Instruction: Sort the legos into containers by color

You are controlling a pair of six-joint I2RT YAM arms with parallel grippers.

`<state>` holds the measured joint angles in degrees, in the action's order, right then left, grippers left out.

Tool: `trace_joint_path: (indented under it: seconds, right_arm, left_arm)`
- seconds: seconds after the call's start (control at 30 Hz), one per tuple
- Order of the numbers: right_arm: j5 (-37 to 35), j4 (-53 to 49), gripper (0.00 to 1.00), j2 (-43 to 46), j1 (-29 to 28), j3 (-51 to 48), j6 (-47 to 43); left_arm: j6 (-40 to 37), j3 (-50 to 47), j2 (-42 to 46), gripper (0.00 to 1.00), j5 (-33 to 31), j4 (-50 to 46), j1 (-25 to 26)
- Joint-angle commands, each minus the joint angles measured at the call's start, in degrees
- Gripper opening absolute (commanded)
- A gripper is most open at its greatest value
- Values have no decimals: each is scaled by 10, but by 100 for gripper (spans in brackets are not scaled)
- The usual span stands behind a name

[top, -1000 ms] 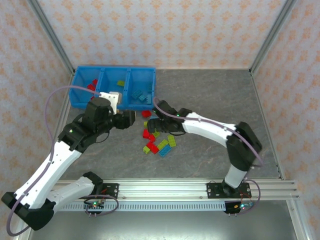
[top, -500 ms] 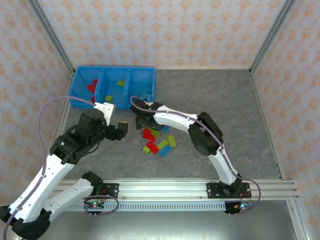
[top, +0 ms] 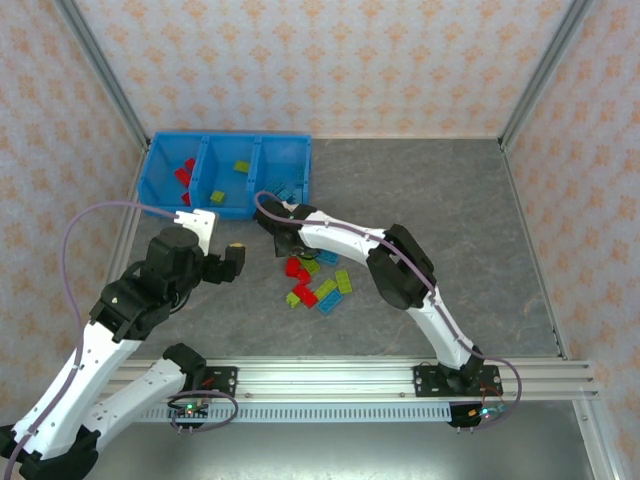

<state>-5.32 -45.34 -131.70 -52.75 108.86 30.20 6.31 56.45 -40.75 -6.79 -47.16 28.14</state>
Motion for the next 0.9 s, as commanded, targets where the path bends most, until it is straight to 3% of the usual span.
trace_joint_path:
  seconds: [0.0, 0.1, 0.2, 0.3, 0.5, 0.73, 0.87]
  right_arm:
    - [-27, 1, 60, 52, -9, -9, -7]
    - [-4, 75, 60, 139, -17, -63, -32]
    - [47, 218, 56, 229, -18, -148, -78]
    - [74, 327, 51, 255, -18, -178, -139]
    - [43, 275, 52, 119, 2, 31, -215]
    - [85, 193, 53, -118, 39, 371, -258]
    - [118, 209, 55, -200, 47, 473, -314]
  left_arm:
    - [-2, -6, 6, 96, -24, -16, 3]
    - [5, -8, 21, 96, -44, -13, 2]
    - [9, -15, 50, 97, -62, -3, -1]
    - [7, -23, 79, 100, -59, 9, -9]
    - [6, -33, 97, 100, -48, 22, -22]
    - [7, -20, 50, 100, -28, 5, -45]
    - [6, -23, 49, 100, -16, 9, -58]
